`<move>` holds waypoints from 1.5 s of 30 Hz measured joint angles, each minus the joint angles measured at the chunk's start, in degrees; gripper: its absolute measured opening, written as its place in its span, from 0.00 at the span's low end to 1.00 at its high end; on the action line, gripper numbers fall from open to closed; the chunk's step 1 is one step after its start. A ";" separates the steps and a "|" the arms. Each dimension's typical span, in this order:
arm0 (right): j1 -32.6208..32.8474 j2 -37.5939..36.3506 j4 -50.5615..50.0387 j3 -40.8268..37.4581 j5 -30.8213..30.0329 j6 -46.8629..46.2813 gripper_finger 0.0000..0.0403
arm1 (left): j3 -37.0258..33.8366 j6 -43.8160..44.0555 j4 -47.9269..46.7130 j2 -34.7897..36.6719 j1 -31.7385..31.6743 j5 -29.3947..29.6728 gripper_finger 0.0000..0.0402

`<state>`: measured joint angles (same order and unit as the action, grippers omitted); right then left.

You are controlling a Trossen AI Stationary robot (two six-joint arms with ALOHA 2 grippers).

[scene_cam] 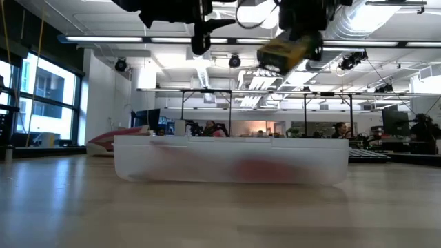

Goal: Pack school essentials
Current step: Put the yellow crayon box into the supply box

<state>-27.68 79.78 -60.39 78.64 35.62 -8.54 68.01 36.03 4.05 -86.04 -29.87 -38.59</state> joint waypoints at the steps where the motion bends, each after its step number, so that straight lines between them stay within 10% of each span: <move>1: 0.36 -0.36 0.69 -1.80 0.00 -0.42 0.18 | 0.00 -0.35 -0.10 0.17 -0.23 -0.07 0.42; 11: 11.11 -7.21 25.93 -21.10 1.78 -27.28 0.18 | 0.00 -4.62 -7.44 2.63 -0.24 -0.11 0.39; 25: 33.55 -7.31 64.98 -38.03 -28.99 -67.56 0.18 | 0.00 -8.60 -9.68 6.56 -1.22 0.26 0.39; 45: 43.42 12.69 80.51 -33.85 -39.98 -76.56 0.18 | 0.02 -12.28 -14.31 7.30 -1.20 0.28 0.39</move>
<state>15.75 92.47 20.11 44.80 -4.36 -85.10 68.03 23.75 -10.26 -78.74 -31.07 -38.30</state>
